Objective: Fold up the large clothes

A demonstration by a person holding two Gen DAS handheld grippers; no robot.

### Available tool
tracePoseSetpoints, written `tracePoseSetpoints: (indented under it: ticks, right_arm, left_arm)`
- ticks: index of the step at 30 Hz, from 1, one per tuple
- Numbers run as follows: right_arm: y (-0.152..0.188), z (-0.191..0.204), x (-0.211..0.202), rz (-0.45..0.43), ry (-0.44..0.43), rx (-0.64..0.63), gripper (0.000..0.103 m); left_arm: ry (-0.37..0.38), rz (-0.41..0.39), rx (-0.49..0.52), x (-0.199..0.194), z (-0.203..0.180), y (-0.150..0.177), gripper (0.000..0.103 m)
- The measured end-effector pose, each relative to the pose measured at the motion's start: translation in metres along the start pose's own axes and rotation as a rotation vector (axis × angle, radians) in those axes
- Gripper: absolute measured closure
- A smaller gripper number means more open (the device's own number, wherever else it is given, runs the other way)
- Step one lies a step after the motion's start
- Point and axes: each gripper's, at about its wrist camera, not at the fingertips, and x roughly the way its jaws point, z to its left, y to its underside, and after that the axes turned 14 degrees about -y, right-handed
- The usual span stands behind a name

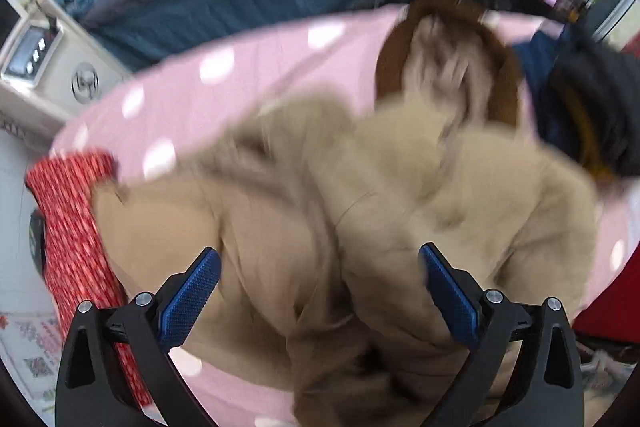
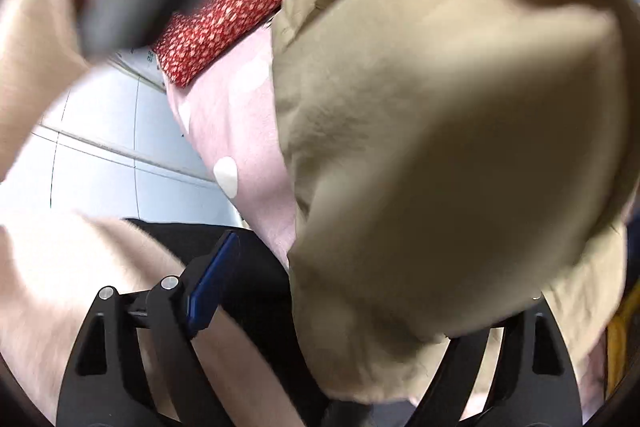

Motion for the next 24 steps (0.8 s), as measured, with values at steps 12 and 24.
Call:
tracePoseSetpoints:
  ticks: [12, 24]
  right_arm:
    - [0.031, -0.106, -0.092, -0.248, 0.124, 0.365, 0.020]
    - [0.067, -0.204, -0.077, -0.397, 0.258, 0.693, 0.020]
  left_arm:
    - [0.020, 0.187, -0.002, 0.063, 0.005, 0.102, 0.005]
    - [-0.022, -0.126, 0.039, -0.044, 0.021, 0.091, 0.008]
